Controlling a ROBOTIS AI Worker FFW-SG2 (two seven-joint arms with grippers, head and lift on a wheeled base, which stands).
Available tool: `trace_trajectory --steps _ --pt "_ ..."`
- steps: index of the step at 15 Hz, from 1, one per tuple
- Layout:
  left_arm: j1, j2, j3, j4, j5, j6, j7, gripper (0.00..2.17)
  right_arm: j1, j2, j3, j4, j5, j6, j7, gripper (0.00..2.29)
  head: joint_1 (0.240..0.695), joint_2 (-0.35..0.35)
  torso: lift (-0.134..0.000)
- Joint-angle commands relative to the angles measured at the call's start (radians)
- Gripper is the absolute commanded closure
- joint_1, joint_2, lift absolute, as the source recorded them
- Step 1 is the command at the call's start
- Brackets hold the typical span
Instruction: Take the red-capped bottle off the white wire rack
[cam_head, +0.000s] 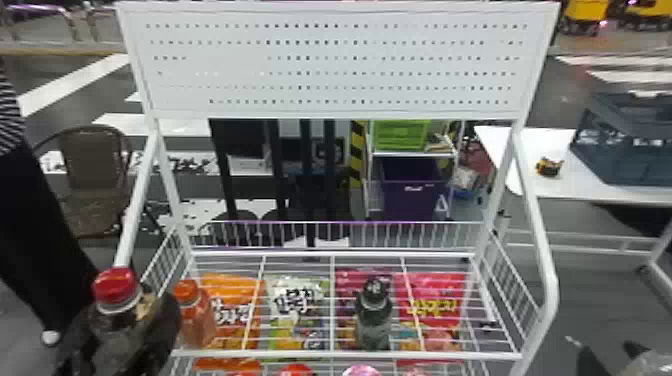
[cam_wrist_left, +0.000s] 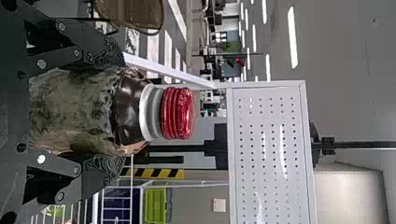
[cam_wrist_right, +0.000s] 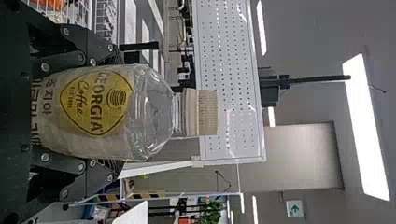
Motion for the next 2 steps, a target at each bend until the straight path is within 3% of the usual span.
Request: trace_trajectory --steps 1,2 --pt "0.000 0.000 0.000 0.001 0.000 0.003 0.002 2.15 -0.002 0.001 -0.005 0.000 0.001 0.006 0.000 1.38 0.499 0.000 0.000" --pt "0.000 0.000 0.000 0.001 0.002 0.003 0.002 2.15 -0.004 0.001 -0.008 0.000 -0.001 0.006 0.000 1.38 0.499 0.000 0.000"
